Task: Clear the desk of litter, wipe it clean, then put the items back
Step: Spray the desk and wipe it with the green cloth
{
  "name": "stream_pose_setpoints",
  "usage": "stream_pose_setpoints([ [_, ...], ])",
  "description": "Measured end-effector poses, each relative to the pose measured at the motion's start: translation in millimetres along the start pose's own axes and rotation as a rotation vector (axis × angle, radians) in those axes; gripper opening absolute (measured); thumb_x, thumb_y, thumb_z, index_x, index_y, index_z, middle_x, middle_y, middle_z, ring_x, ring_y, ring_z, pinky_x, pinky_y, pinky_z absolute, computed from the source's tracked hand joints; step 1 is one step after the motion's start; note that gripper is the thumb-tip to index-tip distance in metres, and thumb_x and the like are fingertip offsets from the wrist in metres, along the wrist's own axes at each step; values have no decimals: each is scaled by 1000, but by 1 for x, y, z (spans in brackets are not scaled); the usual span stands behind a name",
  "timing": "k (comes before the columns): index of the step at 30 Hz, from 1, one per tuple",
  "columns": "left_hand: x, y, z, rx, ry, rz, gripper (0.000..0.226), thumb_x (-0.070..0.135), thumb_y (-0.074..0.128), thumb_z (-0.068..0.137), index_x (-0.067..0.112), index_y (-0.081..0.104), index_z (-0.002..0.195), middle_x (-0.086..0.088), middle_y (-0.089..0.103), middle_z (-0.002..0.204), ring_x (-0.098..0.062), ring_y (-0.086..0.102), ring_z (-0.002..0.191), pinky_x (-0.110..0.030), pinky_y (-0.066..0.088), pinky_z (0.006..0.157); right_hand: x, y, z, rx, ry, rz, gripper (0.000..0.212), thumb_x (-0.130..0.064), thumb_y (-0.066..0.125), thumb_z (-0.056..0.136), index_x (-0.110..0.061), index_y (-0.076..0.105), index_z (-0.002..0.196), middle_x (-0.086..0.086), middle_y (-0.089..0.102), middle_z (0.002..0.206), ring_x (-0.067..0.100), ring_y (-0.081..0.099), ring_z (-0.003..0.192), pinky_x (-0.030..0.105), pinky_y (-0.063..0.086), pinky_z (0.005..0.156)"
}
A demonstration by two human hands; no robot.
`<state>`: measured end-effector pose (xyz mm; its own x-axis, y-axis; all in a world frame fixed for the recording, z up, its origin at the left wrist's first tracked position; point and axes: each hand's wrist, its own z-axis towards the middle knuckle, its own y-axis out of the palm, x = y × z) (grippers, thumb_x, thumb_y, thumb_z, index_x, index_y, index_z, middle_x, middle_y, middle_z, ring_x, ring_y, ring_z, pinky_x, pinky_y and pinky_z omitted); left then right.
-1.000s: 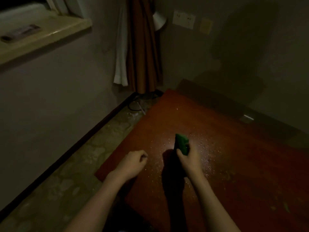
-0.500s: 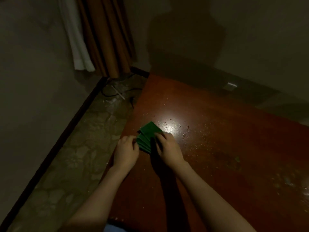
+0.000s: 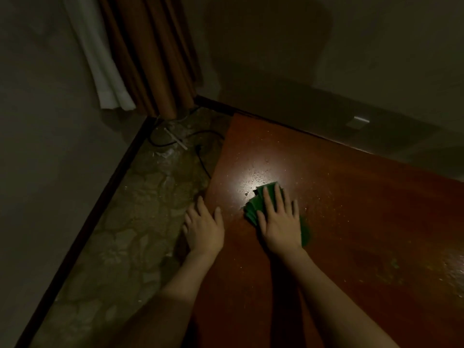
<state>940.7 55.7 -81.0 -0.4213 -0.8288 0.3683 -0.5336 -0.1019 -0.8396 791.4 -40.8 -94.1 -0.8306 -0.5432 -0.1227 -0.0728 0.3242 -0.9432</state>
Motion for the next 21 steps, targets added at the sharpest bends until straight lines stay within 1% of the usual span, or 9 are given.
stream_pose_setpoints([
  [2,5,6,7,21,-17,47,62,46,28,98,11,20,149,-14,35,148,-28,32,135,-43,29,107,9,-8,17,-8,81,4,72,-66,-18,83,-28,-22,144,6,-23,153,27,-17,144,45,-12,114],
  [3,6,8,8,48,-15,60,62,45,29,98,9,24,148,-13,39,145,-28,36,133,-42,31,105,14,-13,26,-9,123,-4,75,-69,-16,82,-27,-23,143,6,-25,152,27,-17,144,45,-12,115],
  [6,6,13,12,115,-7,67,57,41,33,97,7,38,141,-13,52,135,-27,49,123,-39,39,97,24,-28,67,-12,208,-73,80,-69,-7,86,-17,-21,146,9,-23,153,28,-15,145,52,-9,116],
  [8,7,15,14,108,-14,60,56,41,31,96,6,43,138,-13,56,129,-26,53,118,-37,42,93,27,-45,107,-38,190,-151,82,-66,-1,91,-9,-15,149,13,-18,156,29,-16,145,54,-11,114],
  [11,8,15,16,85,-10,68,57,43,28,94,5,51,130,-12,63,116,-25,61,104,-36,48,82,15,-64,165,-6,35,-162,82,-62,5,94,-4,-8,150,16,-10,158,27,-13,146,52,-8,117],
  [14,9,15,17,94,2,63,54,41,31,92,3,61,117,-13,68,101,-28,67,86,-36,52,66,-20,-64,189,25,-112,-77,83,-68,12,92,-14,-6,152,8,-8,160,26,-8,147,49,-2,119],
  [16,10,16,17,108,-2,69,54,40,32,88,3,62,113,-14,68,98,-30,67,84,-36,53,65,-49,-60,179,-11,-198,-66,81,-70,16,91,-23,-9,152,5,-10,160,26,-10,147,47,-4,118],
  [18,11,15,16,138,-11,67,52,38,34,85,3,63,111,-15,68,97,-32,67,84,-37,53,66,-69,-50,149,-43,-340,-55,78,-68,20,92,-26,-9,151,5,-12,159,26,-13,146,49,-5,118],
  [21,12,15,16,172,-8,75,52,35,35,83,1,65,107,-16,68,96,-32,67,83,-37,53,68,-61,-30,91,-87,-533,-73,76,-66,24,93,-23,0,152,8,2,159,29,-2,146,53,8,117],
])
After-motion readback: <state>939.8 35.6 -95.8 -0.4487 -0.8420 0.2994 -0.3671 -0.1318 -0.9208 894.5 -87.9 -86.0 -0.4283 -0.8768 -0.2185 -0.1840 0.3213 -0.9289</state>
